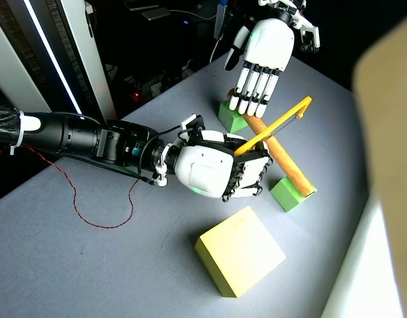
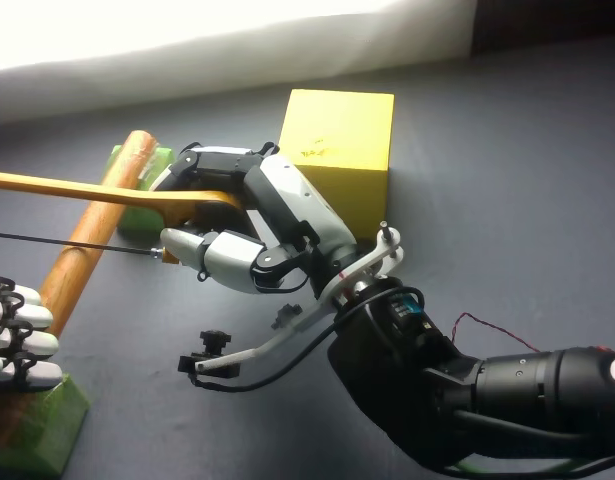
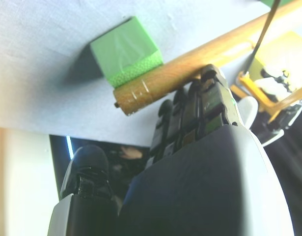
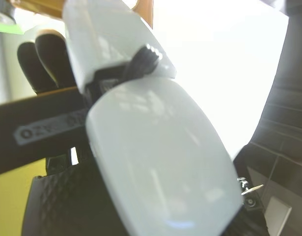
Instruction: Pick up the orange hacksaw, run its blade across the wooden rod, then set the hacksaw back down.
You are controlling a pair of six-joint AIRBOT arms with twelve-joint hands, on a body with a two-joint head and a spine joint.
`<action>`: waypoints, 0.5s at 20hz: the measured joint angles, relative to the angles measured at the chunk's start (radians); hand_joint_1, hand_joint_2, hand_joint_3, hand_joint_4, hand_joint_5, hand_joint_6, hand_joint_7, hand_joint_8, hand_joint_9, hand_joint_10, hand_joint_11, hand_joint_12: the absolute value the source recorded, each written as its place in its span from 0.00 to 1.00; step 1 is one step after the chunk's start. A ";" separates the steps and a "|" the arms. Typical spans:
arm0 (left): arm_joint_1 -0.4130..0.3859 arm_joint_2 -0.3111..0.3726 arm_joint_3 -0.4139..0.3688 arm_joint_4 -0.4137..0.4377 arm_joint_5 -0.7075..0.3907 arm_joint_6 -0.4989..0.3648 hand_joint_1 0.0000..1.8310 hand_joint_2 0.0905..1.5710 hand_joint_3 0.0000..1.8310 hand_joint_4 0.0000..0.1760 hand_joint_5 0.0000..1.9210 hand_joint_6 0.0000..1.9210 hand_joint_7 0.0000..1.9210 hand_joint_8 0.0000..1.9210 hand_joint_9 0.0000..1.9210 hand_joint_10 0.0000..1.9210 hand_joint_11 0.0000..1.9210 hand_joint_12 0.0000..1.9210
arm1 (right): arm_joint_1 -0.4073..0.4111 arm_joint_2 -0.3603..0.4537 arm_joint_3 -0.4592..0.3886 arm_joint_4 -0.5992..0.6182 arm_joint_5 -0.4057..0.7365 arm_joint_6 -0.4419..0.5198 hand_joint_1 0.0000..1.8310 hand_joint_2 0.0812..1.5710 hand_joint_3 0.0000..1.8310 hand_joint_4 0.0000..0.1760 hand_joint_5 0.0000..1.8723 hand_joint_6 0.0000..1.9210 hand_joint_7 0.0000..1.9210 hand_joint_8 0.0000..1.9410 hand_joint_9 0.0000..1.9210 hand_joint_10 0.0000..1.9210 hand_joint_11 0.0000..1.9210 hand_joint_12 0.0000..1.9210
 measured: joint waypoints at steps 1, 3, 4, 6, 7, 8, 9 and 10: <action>0.000 0.000 0.000 0.000 0.000 0.000 0.06 0.83 0.00 0.00 0.02 0.00 0.02 0.00 0.02 0.00 0.00 0.01 | 0.005 -0.002 0.000 0.008 -0.005 -0.004 0.74 0.74 0.00 0.00 0.41 0.56 0.47 0.64 0.39 0.75 0.23 0.63; 0.000 0.000 0.000 0.000 0.000 0.000 0.05 0.83 0.00 0.00 0.01 0.00 0.01 0.00 0.01 0.00 0.00 0.01 | 0.017 -0.010 0.005 0.005 -0.012 -0.010 0.74 0.73 0.00 0.00 0.42 0.54 0.48 0.62 0.41 0.74 0.24 0.62; 0.000 0.000 0.000 0.000 0.001 0.000 0.04 0.83 0.00 0.00 0.01 0.00 0.01 0.00 0.01 0.00 0.01 0.00 | 0.019 -0.012 0.005 -0.003 -0.011 -0.010 0.74 0.74 0.00 0.00 0.40 0.56 0.47 0.63 0.39 0.76 0.22 0.64; 0.000 0.000 0.000 0.000 0.003 0.000 0.05 0.83 0.00 0.00 0.02 0.00 0.02 0.00 0.02 0.00 0.01 0.01 | 0.019 -0.006 -0.005 -0.017 -0.020 -0.011 0.74 0.74 0.00 0.00 0.40 0.56 0.48 0.62 0.40 0.75 0.23 0.65; 0.000 0.000 0.000 0.000 0.003 0.000 0.05 0.83 0.00 0.00 0.02 0.00 0.02 0.00 0.02 0.00 0.01 0.01 | 0.019 0.000 -0.011 -0.021 -0.024 -0.011 0.74 0.74 0.00 0.00 0.40 0.56 0.48 0.62 0.40 0.75 0.23 0.65; 0.000 0.000 0.000 0.000 0.003 0.000 0.05 0.83 0.00 0.00 0.01 0.00 0.01 0.00 0.02 0.00 0.01 0.01 | 0.018 0.019 -0.033 -0.027 -0.033 -0.016 0.74 0.74 0.00 0.00 0.41 0.56 0.47 0.63 0.40 0.74 0.24 0.65; 0.000 0.000 0.000 0.000 0.003 0.000 0.06 0.82 0.00 0.00 0.02 0.00 0.02 0.00 0.02 0.00 0.02 0.01 | 0.010 0.066 -0.080 -0.035 -0.040 -0.039 0.74 0.74 0.00 0.00 0.41 0.56 0.48 0.62 0.39 0.75 0.24 0.65; 0.000 0.000 0.000 0.000 0.003 0.000 0.05 0.82 0.00 0.00 0.03 0.00 0.02 0.00 0.03 0.00 0.02 0.01 | 0.003 0.083 -0.095 -0.034 -0.042 -0.041 0.75 0.73 0.00 0.00 0.43 0.53 0.49 0.61 0.42 0.74 0.24 0.64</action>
